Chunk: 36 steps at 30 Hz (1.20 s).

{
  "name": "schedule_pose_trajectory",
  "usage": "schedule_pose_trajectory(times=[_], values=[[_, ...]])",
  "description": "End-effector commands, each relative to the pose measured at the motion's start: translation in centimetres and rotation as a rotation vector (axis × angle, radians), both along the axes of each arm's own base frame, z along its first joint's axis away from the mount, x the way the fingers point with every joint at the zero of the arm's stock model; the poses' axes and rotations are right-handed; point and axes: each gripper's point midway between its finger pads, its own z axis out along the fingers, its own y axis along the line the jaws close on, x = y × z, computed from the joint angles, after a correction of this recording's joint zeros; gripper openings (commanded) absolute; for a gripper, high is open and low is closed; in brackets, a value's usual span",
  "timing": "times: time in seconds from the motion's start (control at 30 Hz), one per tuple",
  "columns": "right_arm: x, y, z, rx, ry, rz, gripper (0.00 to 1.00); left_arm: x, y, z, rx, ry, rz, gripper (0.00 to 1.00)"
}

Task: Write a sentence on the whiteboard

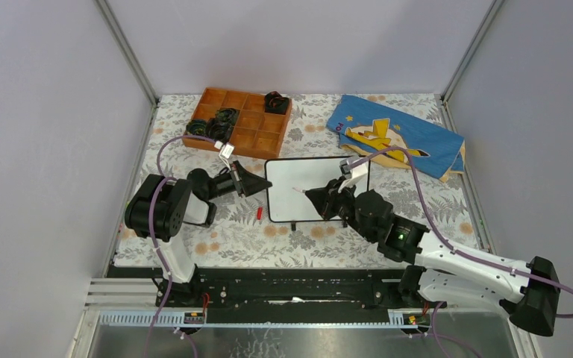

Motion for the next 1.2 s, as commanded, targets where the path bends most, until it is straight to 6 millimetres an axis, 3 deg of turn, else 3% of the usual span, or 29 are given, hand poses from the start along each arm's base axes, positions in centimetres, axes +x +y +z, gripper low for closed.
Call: schedule_pose_trajectory(times=[0.0, 0.17, 0.3, 1.17], values=[[1.2, 0.0, 1.8, 0.010, -0.121, -0.074, 0.00, 0.2, 0.1, 0.6, 0.003, -0.094, 0.019, 0.29], [1.6, -0.3, 1.5, -0.079, -0.237, -0.180, 0.00, 0.2, 0.1, 0.6, 0.004, -0.092, 0.021, 0.27], [1.6, 0.6, 1.3, -0.135, -0.301, -0.207, 0.00, 0.2, 0.1, 0.5, 0.005, -0.089, 0.022, 0.27], [4.2, 5.2, 0.3, -0.148, -0.331, -0.257, 0.00, 0.2, 0.0, 0.8, 0.004, -0.094, 0.020, 0.27]])
